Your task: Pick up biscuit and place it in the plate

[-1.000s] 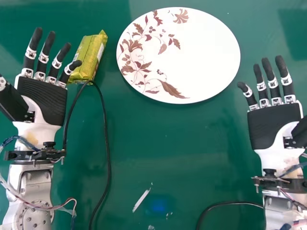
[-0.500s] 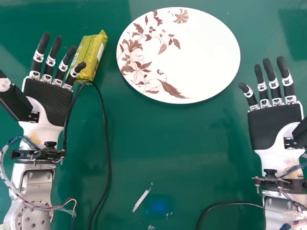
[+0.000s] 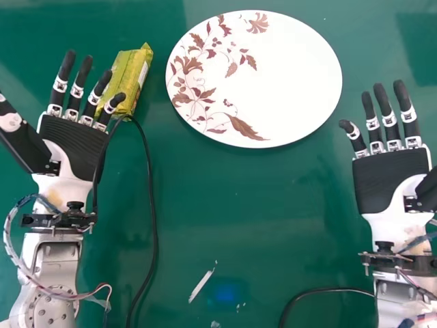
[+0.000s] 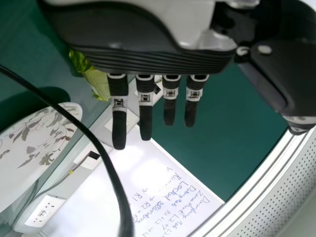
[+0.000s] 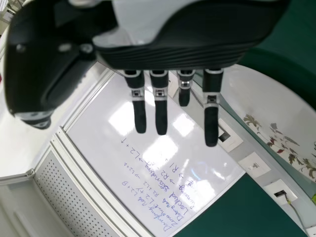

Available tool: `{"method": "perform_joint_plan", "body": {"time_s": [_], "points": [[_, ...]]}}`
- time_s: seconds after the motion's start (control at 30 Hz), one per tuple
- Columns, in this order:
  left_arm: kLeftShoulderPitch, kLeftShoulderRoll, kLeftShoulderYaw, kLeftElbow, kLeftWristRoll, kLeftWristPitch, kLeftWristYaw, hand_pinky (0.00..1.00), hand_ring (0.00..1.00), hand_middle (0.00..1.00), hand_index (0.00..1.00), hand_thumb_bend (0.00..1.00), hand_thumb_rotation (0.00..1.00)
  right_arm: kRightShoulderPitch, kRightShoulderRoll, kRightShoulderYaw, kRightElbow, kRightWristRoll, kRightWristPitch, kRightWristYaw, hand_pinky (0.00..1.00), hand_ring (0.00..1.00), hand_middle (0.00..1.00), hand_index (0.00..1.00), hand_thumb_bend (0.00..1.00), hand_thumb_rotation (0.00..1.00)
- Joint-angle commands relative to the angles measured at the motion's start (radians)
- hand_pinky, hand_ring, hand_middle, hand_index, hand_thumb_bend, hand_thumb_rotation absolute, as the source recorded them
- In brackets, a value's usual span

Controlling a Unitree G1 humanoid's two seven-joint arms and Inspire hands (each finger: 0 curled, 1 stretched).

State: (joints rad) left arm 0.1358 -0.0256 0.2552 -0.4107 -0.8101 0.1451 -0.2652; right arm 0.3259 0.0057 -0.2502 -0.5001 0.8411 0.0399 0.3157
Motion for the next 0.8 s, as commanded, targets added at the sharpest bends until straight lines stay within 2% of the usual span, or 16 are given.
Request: {"method": "perform_joint_plan", "body": {"time_s": [0.0, 0.33, 0.5, 0.77], "points": [[0.010, 0.002, 0.002, 0.006, -0.024, 0.007, -0.003, 0.55, 0.78, 0.93, 0.89, 0.98, 0.83, 0.014, 0.002, -0.003, -0.010, 0.009, -0.002, -0.001, 0.50, 0.73, 0.81, 0.80, 0.91, 0.69], [0.008, 0.008, 0.002, 0.008, -0.029, 0.017, 0.001, 0.56, 0.79, 0.94, 0.90, 0.97, 0.83, 0.012, -0.001, -0.004, -0.001, 0.018, -0.003, 0.013, 0.49, 0.72, 0.81, 0.78, 0.90, 0.70], [0.007, 0.010, 0.005, 0.009, -0.035, 0.017, -0.002, 0.56, 0.79, 0.93, 0.90, 0.98, 0.85, 0.012, -0.001, -0.002, -0.006, 0.010, -0.003, 0.003, 0.50, 0.73, 0.81, 0.81, 0.90, 0.69], [0.004, 0.011, 0.006, 0.013, -0.029, 0.015, 0.001, 0.55, 0.79, 0.93, 0.90, 0.98, 0.85, 0.012, 0.001, 0.000, -0.006, 0.003, -0.006, -0.001, 0.50, 0.73, 0.81, 0.79, 0.90, 0.70]]}}
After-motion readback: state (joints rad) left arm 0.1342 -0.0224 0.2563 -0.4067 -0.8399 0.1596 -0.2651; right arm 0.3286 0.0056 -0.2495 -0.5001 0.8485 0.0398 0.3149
